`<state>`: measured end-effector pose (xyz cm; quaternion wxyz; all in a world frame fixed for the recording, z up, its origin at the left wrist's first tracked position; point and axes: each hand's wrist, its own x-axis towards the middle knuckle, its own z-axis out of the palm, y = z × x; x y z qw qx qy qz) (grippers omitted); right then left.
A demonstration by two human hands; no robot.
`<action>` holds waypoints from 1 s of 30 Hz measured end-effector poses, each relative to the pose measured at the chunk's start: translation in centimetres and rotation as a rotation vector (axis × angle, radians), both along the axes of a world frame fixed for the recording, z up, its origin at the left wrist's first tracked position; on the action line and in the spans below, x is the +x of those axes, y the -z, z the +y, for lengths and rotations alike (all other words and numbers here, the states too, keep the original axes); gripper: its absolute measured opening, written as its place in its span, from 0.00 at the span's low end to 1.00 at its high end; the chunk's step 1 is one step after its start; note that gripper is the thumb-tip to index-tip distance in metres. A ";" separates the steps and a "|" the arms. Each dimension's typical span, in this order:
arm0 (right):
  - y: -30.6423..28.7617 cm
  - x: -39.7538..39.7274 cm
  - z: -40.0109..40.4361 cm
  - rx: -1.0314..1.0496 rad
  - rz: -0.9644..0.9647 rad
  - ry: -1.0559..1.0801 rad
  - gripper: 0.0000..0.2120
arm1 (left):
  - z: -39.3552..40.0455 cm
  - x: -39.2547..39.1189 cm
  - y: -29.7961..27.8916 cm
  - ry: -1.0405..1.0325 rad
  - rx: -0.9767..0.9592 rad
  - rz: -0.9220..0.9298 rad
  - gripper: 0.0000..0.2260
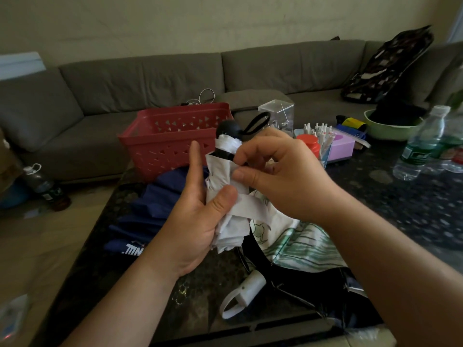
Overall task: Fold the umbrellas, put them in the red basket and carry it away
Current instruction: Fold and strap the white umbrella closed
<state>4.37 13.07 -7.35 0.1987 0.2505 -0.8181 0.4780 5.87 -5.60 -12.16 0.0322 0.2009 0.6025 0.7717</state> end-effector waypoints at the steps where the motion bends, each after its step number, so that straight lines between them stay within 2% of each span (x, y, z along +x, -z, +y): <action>1: 0.0 0.1 -0.1 0.019 -0.008 0.014 0.09 | 0.2 0.0 0.1 0.003 0.003 0.002 0.43; 6: -0.9 0.1 0.6 0.123 -0.075 0.037 0.12 | 0.3 0.1 -0.1 0.057 0.032 -0.046 0.46; 12: -0.3 -0.3 1.1 -0.057 -0.265 -0.101 0.07 | 0.4 -0.3 0.1 0.101 0.017 -0.064 0.49; 18: 0.0 -0.3 1.2 -0.014 -0.254 -0.125 0.02 | 0.2 -0.3 0.3 0.097 0.102 -0.149 0.45; 23: 0.1 -0.6 1.3 -0.099 -0.361 -0.187 0.06 | 0.4 -0.4 0.4 0.212 0.212 -0.173 0.33; 27: 0.4 -0.1 1.3 -0.126 -0.389 -0.181 0.10 | 0.5 -0.5 0.6 0.271 0.235 -0.204 0.33; 30: 1.1 -0.2 0.6 -0.302 -0.436 -0.130 0.14 | 0.5 -0.6 0.1 0.249 0.164 -0.173 0.37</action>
